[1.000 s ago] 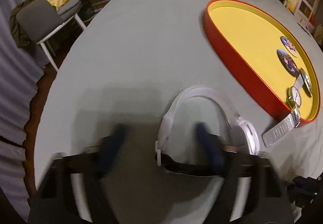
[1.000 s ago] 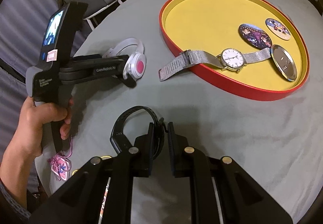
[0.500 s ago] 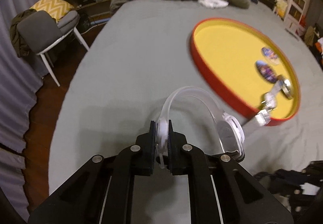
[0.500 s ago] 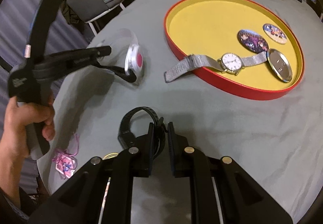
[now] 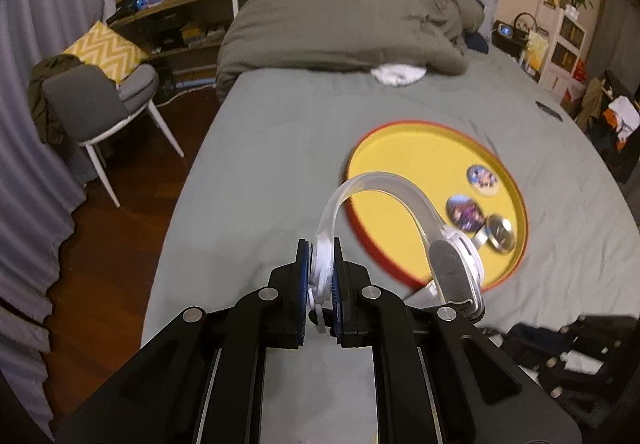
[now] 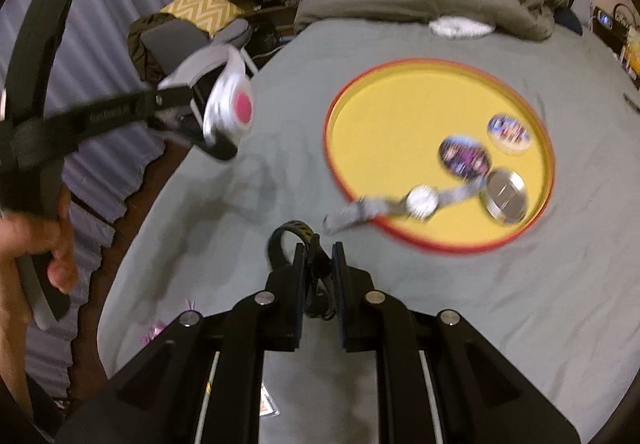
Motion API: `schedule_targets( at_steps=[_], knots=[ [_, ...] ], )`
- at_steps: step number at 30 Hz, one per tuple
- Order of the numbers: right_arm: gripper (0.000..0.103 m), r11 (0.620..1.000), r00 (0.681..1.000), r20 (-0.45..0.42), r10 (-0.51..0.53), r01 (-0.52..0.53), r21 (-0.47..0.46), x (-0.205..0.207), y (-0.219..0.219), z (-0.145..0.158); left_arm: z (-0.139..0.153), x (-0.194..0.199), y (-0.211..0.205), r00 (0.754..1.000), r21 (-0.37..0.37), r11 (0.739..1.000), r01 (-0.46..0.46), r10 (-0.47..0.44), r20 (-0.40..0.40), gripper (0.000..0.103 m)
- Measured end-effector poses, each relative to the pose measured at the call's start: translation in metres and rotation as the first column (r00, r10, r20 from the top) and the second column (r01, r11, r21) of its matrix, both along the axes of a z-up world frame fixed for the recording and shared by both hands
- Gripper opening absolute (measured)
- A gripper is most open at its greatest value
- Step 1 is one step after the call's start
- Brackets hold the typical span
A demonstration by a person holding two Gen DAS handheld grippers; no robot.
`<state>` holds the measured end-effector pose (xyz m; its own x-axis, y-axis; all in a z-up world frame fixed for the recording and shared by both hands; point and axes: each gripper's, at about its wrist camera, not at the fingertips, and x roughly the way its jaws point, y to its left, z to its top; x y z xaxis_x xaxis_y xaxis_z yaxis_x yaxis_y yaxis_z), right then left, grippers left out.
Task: Organize jewelry
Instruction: 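Lower the wristband into the tray with the left tool while the right tool drops the black band beside it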
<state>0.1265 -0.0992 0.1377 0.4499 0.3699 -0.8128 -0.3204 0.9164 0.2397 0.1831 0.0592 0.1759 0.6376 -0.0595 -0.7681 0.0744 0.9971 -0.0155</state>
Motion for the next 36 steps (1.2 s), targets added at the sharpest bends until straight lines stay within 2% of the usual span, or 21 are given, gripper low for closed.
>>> schedule_targets(
  at_steps=[6,12,16,18,23,26,30,33,36],
  knots=[
    [0.013,0.999,0.997,0.060,-0.048,0.048,0.001,0.052,-0.027,0.039,0.003,0.033,-0.026,0.999,-0.009,0.999,0.037,-0.037,0.012,0.010],
    [0.013,0.994,0.990,0.092,-0.103,0.105,-0.015,0.119,-0.054,0.048,-0.026,0.085,-0.063,0.998,-0.009,0.998,0.068,-0.068,-0.009,0.010],
    [0.013,0.989,0.984,0.106,-0.145,0.149,-0.027,0.166,-0.075,0.043,-0.046,0.117,-0.086,0.996,-0.037,0.996,0.084,-0.085,-0.029,0.010],
    [0.013,0.985,0.980,0.109,-0.167,0.171,-0.024,0.189,-0.085,0.035,-0.058,0.136,-0.105,0.994,-0.036,0.994,0.105,-0.106,-0.040,0.010],
    [0.013,0.973,0.969,0.106,-0.225,0.228,-0.020,0.225,-0.106,0.007,-0.081,0.170,-0.143,0.987,0.019,0.988,0.151,-0.150,-0.049,0.010],
    [0.013,0.968,0.965,0.083,-0.250,0.250,0.011,0.245,-0.116,-0.013,-0.100,0.188,-0.155,0.986,0.034,0.987,0.155,-0.152,-0.072,0.010],
    [0.013,0.962,0.961,0.048,-0.271,0.269,0.039,0.267,-0.122,-0.046,-0.126,0.211,-0.162,0.985,0.017,0.990,0.137,-0.134,-0.107,0.010],
    [0.013,0.958,0.957,0.033,-0.287,0.287,0.021,0.276,-0.126,-0.071,-0.139,0.223,-0.168,0.984,0.040,0.990,0.134,-0.128,-0.123,0.010],
    [0.013,0.952,0.951,0.034,-0.307,0.307,0.015,0.282,-0.133,-0.083,-0.151,0.233,-0.179,0.981,0.085,0.986,0.144,-0.131,-0.143,0.010]
  ],
)
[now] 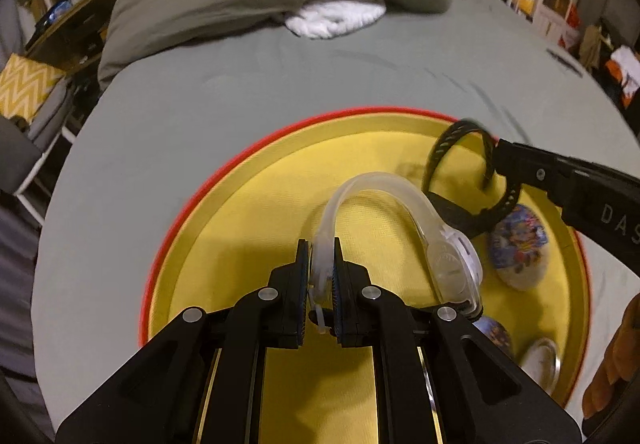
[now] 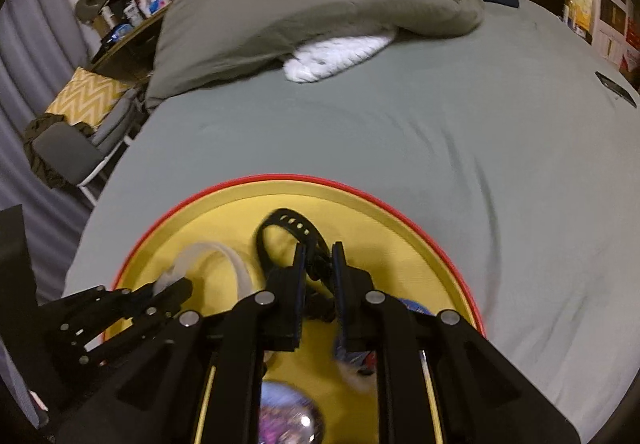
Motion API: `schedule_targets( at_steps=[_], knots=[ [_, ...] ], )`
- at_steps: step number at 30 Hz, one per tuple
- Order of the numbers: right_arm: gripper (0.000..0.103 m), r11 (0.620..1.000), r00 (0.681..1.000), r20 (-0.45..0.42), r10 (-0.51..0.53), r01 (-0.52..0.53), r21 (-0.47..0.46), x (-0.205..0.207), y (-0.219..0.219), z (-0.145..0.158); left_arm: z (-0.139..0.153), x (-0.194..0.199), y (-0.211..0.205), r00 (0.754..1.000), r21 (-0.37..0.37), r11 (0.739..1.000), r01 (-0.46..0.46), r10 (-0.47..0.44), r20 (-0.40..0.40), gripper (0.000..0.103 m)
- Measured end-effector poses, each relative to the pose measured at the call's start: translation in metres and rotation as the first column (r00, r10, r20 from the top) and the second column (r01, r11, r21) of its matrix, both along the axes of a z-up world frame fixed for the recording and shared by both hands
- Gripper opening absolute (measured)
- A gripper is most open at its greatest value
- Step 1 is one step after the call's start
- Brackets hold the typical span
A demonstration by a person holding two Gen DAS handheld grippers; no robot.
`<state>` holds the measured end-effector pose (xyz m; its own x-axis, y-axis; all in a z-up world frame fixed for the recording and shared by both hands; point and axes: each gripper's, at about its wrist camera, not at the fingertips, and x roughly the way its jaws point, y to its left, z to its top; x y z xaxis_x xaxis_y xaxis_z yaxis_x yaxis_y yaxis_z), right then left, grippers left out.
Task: Organize jewelry
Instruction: 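Lower the wristband into the tray with the left tool while the right tool drops the black band beside it, then move both open tools over the pink and orange charm pendants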
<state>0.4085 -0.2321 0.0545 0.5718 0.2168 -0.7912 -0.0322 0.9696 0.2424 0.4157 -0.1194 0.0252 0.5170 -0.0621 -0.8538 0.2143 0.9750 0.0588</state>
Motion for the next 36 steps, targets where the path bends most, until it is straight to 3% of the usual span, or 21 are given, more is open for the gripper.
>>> schedule_targets(
  at_steps=[6,12,14,15,16,17,20,24,27,32,36],
  knots=[
    [0.013,0.999,0.999,-0.025,-0.036,0.035,-0.010,0.007,-0.006,-0.031,-0.013,0.014,-0.010,1.000,0.056,0.998,0.000,0.001,-0.016,0.011],
    [0.015,0.999,0.998,-0.029,-0.048,0.049,0.017,0.005,-0.009,-0.043,-0.011,0.016,-0.014,1.000,0.045,0.999,0.021,-0.021,0.014,0.054],
    [0.034,0.999,0.999,-0.023,-0.045,0.046,0.029,0.004,-0.009,-0.040,-0.007,0.015,-0.015,0.999,0.036,0.999,0.021,-0.022,0.034,0.075],
    [0.059,0.999,0.999,-0.018,-0.046,0.047,0.024,0.002,-0.009,-0.039,-0.005,0.014,-0.016,0.999,0.040,0.999,0.018,-0.020,0.047,0.077],
    [0.068,0.999,0.999,0.000,-0.044,0.044,0.015,-0.001,-0.009,-0.035,-0.002,0.012,-0.016,0.998,0.051,0.999,0.011,-0.014,0.062,0.081],
    [0.068,0.999,0.999,0.014,-0.044,0.044,0.015,-0.002,-0.009,-0.030,0.000,0.011,-0.015,0.998,0.056,0.998,0.010,-0.013,0.066,0.084],
    [0.068,0.999,0.998,0.028,-0.047,0.047,0.017,-0.009,-0.012,-0.018,0.008,0.004,-0.008,0.997,0.036,0.999,0.005,-0.008,0.072,0.091],
    [0.083,1.000,1.000,0.005,-0.028,0.028,-0.005,-0.019,-0.011,0.003,0.022,-0.010,0.005,0.999,-0.005,1.000,-0.017,0.017,0.040,0.094],
    [0.084,0.999,1.000,-0.004,-0.002,0.002,-0.039,-0.033,-0.006,0.023,0.040,-0.027,0.014,0.999,-0.031,0.999,-0.030,0.031,0.015,0.095],
    [0.089,0.994,0.996,-0.064,0.061,-0.067,-0.091,-0.073,0.008,0.068,0.078,-0.082,0.038,0.999,-0.119,0.992,-0.048,0.050,0.014,0.097],
    [0.089,0.989,0.993,-0.062,0.096,-0.102,-0.104,-0.114,0.024,0.100,0.093,-0.127,0.057,0.998,-0.163,0.984,-0.066,0.065,-0.009,0.097]
  ],
)
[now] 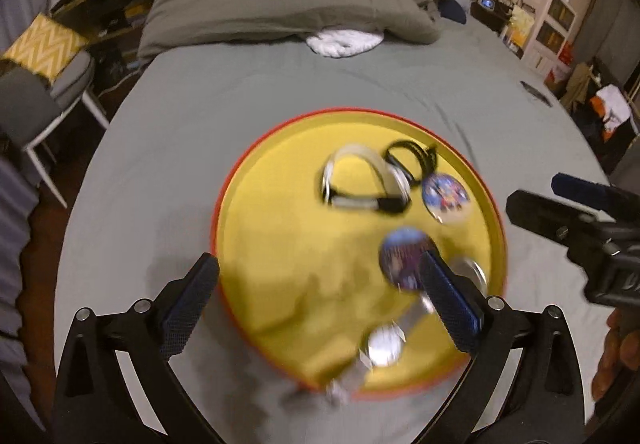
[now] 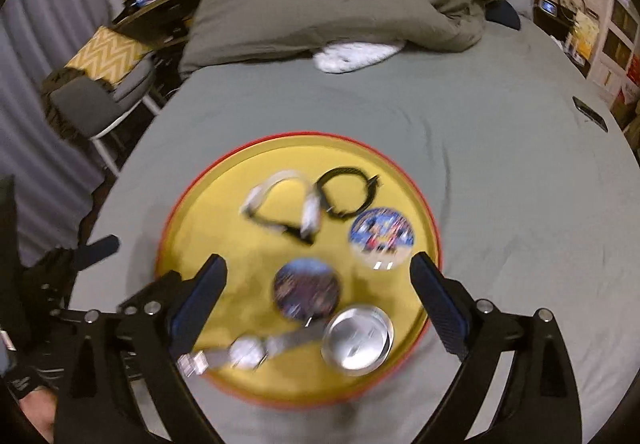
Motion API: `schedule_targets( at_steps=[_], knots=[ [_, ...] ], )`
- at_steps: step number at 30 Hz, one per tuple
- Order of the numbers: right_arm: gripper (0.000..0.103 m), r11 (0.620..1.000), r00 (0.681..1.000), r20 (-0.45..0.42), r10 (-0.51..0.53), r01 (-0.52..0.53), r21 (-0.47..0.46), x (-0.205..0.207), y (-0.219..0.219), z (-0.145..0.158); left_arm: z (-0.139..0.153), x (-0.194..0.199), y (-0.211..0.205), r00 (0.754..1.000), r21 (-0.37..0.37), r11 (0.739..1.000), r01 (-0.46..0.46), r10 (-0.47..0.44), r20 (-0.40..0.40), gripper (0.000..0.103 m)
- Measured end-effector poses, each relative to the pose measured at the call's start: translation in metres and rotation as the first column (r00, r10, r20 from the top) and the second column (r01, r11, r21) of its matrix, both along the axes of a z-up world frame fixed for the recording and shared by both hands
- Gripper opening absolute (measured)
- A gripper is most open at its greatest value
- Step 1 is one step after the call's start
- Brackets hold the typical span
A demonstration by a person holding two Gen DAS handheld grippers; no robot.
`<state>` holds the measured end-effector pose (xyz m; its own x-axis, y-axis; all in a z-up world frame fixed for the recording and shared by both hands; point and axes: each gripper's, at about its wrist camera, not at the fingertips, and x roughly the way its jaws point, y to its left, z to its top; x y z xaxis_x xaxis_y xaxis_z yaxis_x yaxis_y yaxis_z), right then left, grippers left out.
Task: Organize jewelry
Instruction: 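Move both open tools over the pink and orange charm pendants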
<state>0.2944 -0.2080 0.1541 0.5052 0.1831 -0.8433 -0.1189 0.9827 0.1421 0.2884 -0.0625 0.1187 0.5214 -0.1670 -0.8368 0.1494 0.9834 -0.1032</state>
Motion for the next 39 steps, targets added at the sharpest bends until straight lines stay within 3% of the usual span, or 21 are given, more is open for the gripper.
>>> schedule_targets(
  at_steps=[5,13,19,25,29,39],
  knots=[
    [0.089,0.996,0.997,-0.013,0.082,-0.082,-0.037,-0.055,0.034,0.031,0.026,-0.067,0.026,1.000,-0.022,1.000,0.006,-0.006,0.012,0.097],
    [0.089,0.981,0.983,-0.011,0.185,-0.184,0.059,-0.151,0.091,0.047,0.033,-0.166,0.073,1.000,0.033,0.999,-0.012,0.012,0.015,0.097],
    [0.089,0.959,0.961,-0.049,0.273,-0.268,0.089,-0.210,0.136,0.011,0.008,-0.238,0.105,1.000,0.113,0.994,-0.008,0.008,-0.001,0.097],
    [0.089,0.941,0.940,-0.094,0.329,-0.319,0.113,-0.239,0.157,-0.040,-0.035,-0.278,0.127,0.997,0.159,0.987,0.005,0.007,-0.075,0.097],
    [0.089,0.915,0.911,-0.106,0.398,-0.386,0.119,-0.252,0.169,-0.061,-0.054,-0.294,0.133,0.997,0.217,0.976,0.021,-0.003,-0.082,0.097],
    [0.089,0.876,0.855,-0.193,0.482,-0.471,0.100,-0.270,0.182,-0.100,-0.102,-0.308,0.139,0.989,0.242,0.968,0.062,-0.026,-0.147,0.097]
  ],
)
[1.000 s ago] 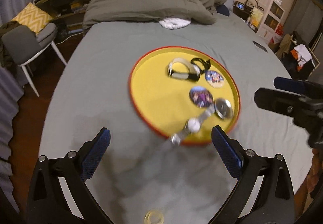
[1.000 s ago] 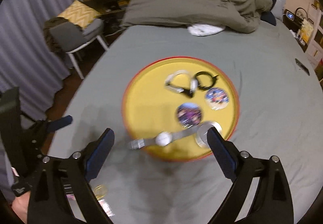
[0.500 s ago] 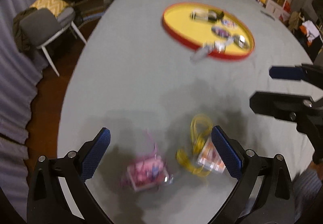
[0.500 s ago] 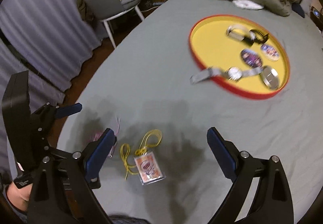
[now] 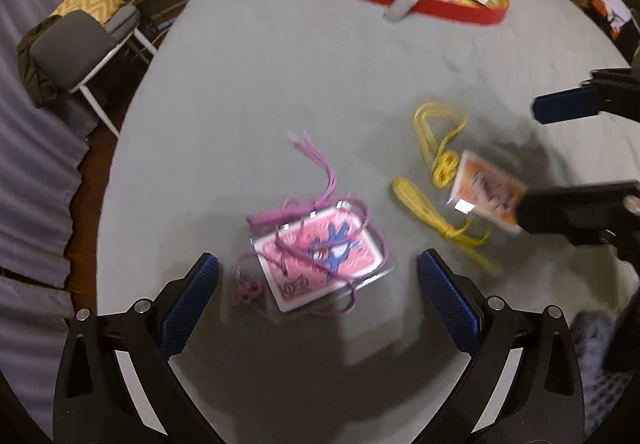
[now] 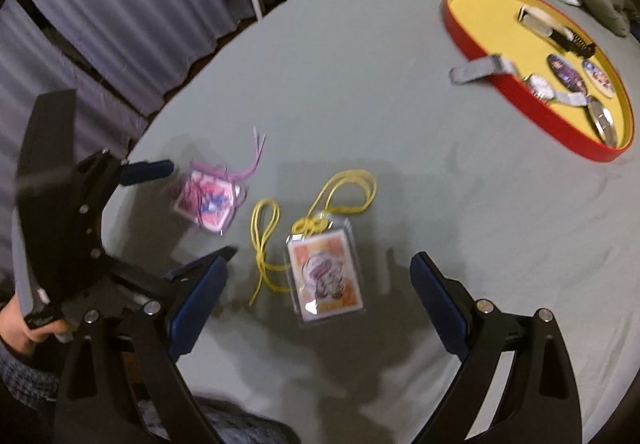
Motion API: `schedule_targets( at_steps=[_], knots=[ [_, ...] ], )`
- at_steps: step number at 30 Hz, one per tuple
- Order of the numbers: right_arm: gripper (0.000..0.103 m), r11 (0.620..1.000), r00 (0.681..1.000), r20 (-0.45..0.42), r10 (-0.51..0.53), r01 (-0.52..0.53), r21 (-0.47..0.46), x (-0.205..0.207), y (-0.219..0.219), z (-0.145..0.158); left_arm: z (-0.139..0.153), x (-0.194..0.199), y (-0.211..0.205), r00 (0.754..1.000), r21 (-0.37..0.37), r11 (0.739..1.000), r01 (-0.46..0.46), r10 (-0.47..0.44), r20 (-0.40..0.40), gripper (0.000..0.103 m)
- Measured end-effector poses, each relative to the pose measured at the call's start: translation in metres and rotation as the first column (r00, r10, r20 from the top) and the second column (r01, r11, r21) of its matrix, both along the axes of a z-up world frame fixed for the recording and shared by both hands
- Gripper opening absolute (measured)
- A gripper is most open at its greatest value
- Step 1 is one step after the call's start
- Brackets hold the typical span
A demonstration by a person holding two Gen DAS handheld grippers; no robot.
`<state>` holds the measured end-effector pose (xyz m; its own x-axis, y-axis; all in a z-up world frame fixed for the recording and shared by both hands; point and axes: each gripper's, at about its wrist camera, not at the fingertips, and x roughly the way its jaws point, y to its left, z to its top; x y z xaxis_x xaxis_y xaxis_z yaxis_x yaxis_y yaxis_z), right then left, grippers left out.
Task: Organize jewelry
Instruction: 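Move both open tools over the pink and orange charm pendants, then grasp the pink charm with the left tool while the right tool grasps the orange charm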
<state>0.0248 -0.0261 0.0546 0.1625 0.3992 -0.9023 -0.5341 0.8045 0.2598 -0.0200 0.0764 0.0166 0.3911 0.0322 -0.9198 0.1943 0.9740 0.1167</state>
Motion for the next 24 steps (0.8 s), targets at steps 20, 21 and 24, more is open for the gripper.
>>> schedule_targets(
  at_steps=[20,21,24],
  knots=[
    [0.089,0.989,0.999,-0.030,0.029,-0.033,-0.142,-0.008,0.033,-0.039,-0.013,-0.008,0.008,0.996,-0.066,0.997,0.050,-0.044,0.082,0.098],
    [0.089,0.990,0.999,-0.023,0.030,-0.033,-0.140,-0.009,0.033,-0.039,-0.013,-0.008,0.008,0.996,-0.063,0.997,0.051,-0.046,0.081,0.098],
    [0.088,0.990,1.000,-0.014,0.027,-0.029,-0.135,-0.006,0.032,-0.039,-0.014,-0.007,0.007,0.996,-0.064,0.997,0.051,-0.046,0.076,0.098]
  ],
)
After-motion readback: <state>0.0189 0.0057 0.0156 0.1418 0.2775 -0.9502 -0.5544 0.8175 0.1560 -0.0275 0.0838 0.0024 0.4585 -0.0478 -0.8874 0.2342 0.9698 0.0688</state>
